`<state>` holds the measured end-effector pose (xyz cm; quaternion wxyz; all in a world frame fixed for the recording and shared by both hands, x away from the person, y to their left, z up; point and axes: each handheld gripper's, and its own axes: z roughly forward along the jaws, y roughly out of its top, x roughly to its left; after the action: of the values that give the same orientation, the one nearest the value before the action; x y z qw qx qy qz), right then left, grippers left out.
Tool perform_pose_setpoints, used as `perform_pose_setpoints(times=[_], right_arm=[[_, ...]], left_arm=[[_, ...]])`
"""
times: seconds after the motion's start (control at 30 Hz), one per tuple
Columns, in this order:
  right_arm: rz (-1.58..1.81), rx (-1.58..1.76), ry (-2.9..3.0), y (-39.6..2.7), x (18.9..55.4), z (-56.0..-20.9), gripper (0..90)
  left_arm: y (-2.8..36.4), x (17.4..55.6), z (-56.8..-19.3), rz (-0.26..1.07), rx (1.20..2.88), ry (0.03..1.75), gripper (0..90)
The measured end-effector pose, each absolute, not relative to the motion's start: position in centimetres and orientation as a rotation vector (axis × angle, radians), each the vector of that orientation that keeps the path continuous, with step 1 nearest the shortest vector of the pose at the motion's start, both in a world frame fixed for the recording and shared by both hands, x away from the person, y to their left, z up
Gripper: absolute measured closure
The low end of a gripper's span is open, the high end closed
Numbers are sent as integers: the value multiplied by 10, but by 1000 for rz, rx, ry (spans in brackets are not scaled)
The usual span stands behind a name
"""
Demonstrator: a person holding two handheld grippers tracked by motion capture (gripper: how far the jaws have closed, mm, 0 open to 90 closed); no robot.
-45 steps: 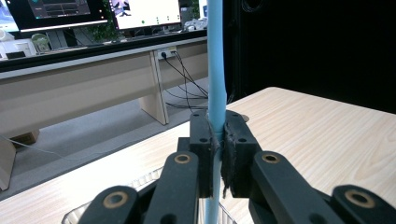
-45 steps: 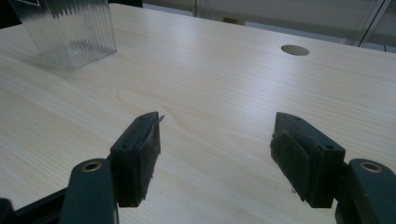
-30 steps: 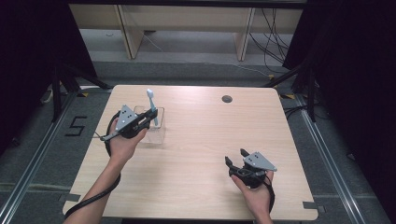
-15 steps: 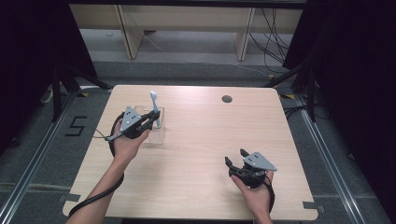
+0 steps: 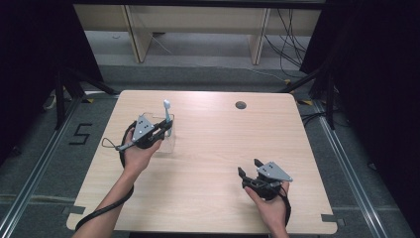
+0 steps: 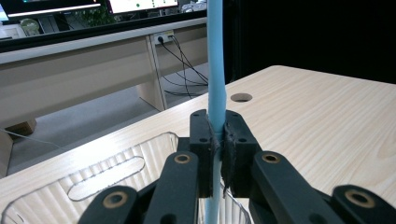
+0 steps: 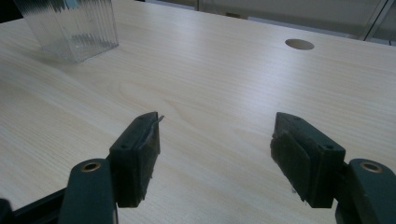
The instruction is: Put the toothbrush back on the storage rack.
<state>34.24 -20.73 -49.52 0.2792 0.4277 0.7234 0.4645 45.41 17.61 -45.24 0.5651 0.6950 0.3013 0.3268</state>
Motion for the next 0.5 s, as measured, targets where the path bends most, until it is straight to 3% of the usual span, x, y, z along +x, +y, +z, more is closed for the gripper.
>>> perform_pose_setpoints(times=[0.5], right_arm=[[1238,1159,1956,-206,343,-498,332]], left_arm=[[175,459,-462,783,1657,723,831]])
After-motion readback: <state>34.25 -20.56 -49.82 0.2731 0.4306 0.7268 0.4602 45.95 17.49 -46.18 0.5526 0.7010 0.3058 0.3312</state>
